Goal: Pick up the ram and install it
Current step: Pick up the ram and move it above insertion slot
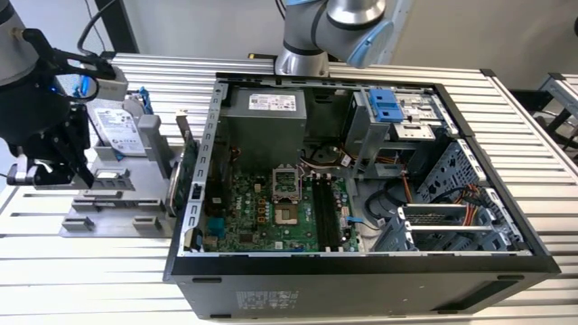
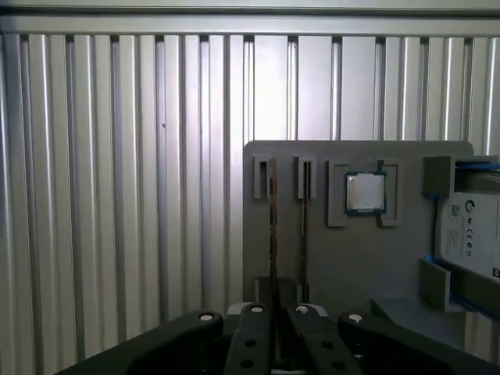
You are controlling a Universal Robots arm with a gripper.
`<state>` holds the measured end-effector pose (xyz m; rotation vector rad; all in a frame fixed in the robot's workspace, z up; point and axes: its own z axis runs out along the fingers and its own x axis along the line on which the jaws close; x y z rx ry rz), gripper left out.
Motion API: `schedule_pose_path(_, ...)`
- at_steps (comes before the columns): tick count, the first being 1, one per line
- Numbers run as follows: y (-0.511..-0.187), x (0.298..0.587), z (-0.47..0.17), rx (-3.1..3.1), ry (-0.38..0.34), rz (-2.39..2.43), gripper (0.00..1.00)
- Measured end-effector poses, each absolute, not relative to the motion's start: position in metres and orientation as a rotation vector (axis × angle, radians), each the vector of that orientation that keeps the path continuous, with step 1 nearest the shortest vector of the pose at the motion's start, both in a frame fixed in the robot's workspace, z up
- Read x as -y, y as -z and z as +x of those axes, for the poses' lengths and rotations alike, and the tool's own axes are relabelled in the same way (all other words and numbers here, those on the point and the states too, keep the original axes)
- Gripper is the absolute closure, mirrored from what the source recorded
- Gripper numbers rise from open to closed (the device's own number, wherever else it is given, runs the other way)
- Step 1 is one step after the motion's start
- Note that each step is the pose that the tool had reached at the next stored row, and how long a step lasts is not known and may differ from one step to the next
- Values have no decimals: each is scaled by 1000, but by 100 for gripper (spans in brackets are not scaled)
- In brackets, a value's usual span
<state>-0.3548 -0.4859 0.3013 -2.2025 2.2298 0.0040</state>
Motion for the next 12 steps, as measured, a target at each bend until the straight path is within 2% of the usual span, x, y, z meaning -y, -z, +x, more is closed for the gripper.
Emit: schedule_pose_path(12, -334, 486, -355, -2229, -3, -2202, 100)
